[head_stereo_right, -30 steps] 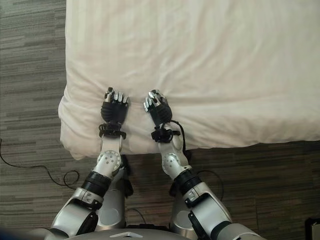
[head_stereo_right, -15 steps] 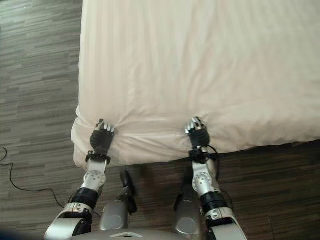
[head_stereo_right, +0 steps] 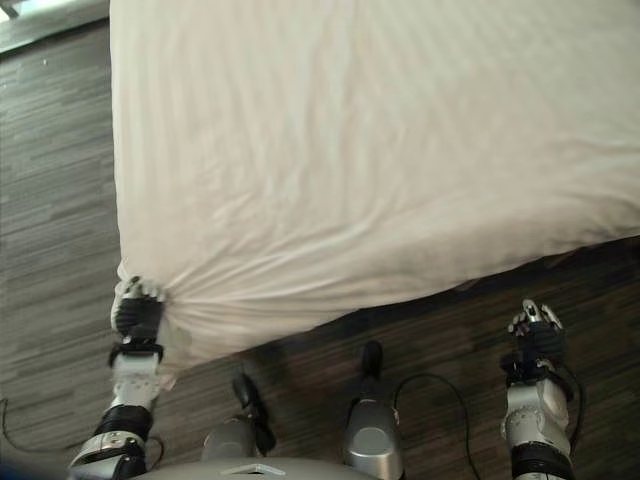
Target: Making the bed.
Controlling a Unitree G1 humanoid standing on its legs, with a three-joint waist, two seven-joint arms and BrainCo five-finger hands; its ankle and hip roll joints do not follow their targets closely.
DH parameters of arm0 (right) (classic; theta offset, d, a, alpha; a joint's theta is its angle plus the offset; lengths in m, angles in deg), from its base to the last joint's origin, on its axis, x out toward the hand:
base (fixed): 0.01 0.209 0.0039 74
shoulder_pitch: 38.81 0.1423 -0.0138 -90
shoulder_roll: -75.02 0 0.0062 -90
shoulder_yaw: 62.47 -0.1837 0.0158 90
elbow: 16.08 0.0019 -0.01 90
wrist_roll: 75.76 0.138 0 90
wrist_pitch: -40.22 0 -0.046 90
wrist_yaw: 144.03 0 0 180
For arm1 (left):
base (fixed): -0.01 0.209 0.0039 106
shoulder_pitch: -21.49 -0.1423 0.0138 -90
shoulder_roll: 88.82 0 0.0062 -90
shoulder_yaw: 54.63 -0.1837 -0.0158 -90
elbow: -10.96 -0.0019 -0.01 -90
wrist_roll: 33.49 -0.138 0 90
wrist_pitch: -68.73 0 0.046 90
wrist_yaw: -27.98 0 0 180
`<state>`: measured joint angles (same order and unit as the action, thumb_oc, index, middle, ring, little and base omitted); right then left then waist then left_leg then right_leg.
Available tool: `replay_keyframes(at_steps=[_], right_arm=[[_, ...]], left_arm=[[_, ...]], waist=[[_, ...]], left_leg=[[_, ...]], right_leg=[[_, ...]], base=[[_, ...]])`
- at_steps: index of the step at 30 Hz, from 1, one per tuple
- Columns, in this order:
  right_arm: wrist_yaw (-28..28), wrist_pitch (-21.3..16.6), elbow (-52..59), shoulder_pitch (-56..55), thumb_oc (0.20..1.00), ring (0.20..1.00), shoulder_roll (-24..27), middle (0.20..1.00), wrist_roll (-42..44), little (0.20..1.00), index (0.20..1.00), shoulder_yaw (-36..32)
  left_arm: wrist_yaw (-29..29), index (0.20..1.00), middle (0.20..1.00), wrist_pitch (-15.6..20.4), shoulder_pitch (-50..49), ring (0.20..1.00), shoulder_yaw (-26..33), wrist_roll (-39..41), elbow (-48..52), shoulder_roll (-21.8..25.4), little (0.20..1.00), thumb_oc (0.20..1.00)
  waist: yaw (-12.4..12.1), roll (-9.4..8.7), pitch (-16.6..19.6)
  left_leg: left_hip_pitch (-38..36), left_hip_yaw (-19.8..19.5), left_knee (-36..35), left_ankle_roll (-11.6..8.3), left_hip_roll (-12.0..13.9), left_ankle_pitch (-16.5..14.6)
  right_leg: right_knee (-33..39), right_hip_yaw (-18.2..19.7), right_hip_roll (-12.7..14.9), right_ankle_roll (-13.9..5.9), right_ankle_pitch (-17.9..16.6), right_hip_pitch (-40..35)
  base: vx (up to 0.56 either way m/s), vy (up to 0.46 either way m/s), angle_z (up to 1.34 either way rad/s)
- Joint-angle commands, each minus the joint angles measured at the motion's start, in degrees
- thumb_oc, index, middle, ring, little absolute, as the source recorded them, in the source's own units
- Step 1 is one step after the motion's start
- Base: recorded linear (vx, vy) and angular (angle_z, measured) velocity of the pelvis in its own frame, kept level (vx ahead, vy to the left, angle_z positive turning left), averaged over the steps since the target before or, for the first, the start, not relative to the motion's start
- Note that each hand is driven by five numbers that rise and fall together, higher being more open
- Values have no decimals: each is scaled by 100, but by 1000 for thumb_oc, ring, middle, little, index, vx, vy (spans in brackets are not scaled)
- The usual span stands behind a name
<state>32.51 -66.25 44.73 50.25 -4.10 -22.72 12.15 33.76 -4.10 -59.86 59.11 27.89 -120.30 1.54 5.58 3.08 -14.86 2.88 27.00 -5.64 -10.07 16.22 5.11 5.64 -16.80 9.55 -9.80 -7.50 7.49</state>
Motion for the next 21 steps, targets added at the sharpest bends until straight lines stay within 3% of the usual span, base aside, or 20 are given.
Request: replay_keyframes(at_steps=[1,5,6,11,14,15,16,17,19,21], right_arm=[[20,-332,494,107,200,200,-69,200,-457,200,200,-157],[25,-331,942,-151,200,200,-41,200,-772,200,200,-208],[65,-314,1062,-235,1000,1000,-67,1000,-867,1000,1000,-240],[241,-219,2136,-471,1000,1000,-135,1000,-1634,1000,1000,-133],[427,-141,2693,-462,1000,1000,-56,1000,-2497,1000,1000,32],[462,8,3053,-478,1000,1000,98,1000,-3366,1000,1000,156],[479,31,3085,-492,1000,1000,86,1000,-3394,1000,1000,156],[700,194,3294,-517,1000,1000,195,1000,-4577,1000,1000,336],[803,301,3051,-311,1000,1000,-128,1000,-4797,1000,1000,888],[796,352,2937,-257,1000,1000,-254,1000,-4823,1000,1000,1095]], left_arm=[[-677,200,200,944,-484,200,339,-716,204,1046,200,200],[-973,200,200,1182,-605,200,525,-1012,979,1034,200,200],[-1024,1000,1000,1212,-674,1000,567,-1004,1187,946,1000,1000],[-995,1000,1000,1238,-792,1000,404,-929,2039,534,1000,1000],[-810,1000,1000,1032,-902,1000,8,-1133,2426,376,1000,1000],[-602,1000,1000,843,-1041,1000,-319,-1470,2763,348,1000,1000],[-619,1000,1000,832,-1054,1000,-319,-1489,2790,337,1000,1000],[-426,1000,1000,630,-1236,1000,-937,-2335,3260,285,1000,1000],[-389,1000,1000,363,-1201,1000,-1858,-3482,3401,517,1000,1000],[-425,1000,1000,281,-1128,1000,-2120,-3872,3298,532,1000,1000]], waist=[[-119,-494,321],[-89,-494,537],[-77,-492,599],[-3,-466,845],[11,-445,932],[13,-439,970],[8,-439,986],[2,-427,1049],[-33,-420,1102],[-34,-426,1121]], left_leg=[[-131,69,178,-30,-77,223],[-332,89,175,8,-135,158],[-382,99,163,29,-154,177],[-659,116,154,80,-217,71],[-765,131,150,118,-246,28],[-834,121,159,137,-255,-23],[-811,128,147,146,-256,14],[-885,103,141,183,-272,-22],[-918,48,130,223,-299,-53],[-912,44,127,232,-306,-57]], right_leg=[[-421,50,514,-365,235,-73],[-422,75,540,-374,254,-222],[-417,86,547,-363,231,-245],[-395,140,575,-378,259,-465],[-404,155,594,-381,262,-555],[-416,155,599,-394,292,-628],[-413,160,596,-380,264,-598],[-399,139,609,-389,267,-696],[-408,121,633,-390,270,-770],[-417,113,642,-388,271,-771]], base=[[74,18,11],[95,20,12],[121,19,8],[70,19,-1],[62,24,-9],[36,13,-8],[73,15,-8],[59,15,-1],[53,21,4],[2,4,2]])
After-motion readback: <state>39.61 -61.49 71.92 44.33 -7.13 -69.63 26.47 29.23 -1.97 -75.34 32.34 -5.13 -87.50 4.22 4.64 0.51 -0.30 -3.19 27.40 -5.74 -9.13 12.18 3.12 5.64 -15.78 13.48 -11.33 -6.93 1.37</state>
